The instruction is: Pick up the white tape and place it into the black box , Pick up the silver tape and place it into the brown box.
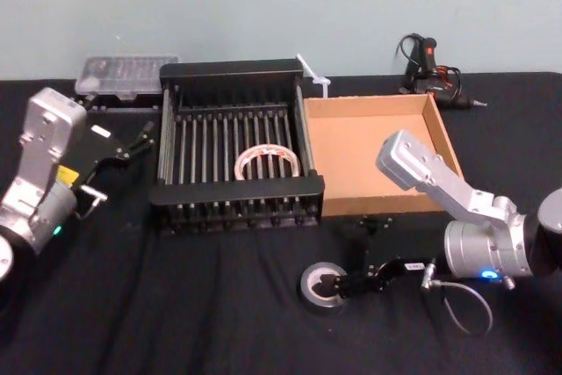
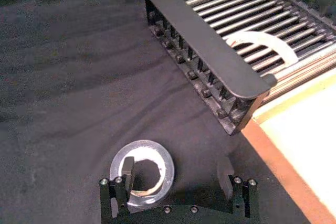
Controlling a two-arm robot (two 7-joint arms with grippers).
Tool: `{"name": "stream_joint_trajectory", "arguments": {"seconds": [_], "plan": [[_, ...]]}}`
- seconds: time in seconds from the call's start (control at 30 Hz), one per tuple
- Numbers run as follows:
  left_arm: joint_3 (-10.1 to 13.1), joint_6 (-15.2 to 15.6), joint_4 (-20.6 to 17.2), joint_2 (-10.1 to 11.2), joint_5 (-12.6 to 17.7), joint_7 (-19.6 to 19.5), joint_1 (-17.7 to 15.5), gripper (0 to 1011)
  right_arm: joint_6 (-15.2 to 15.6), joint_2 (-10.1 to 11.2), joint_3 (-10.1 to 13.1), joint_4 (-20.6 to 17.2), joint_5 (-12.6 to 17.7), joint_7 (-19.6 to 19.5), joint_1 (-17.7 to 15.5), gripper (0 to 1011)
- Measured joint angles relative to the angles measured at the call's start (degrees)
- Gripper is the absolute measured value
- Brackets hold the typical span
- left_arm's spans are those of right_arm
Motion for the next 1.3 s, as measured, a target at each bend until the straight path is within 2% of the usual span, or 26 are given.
{"name": "stream_joint_trajectory", "arguments": {"seconds": [0.77, 1.3], "plan": [[0.0, 0.0, 0.0, 0.0, 0.0, 0.0, 0.0, 1002, 0.6, -1.8, -1.7, 3.5, -0.4, 0.1, 1.2, 1002], [0.0, 0.0, 0.0, 0.0, 0.0, 0.0, 0.0, 1001, 0.8, -2.2, -2.1, 4.0, -0.6, 0.2, 1.6, 1002]]}}
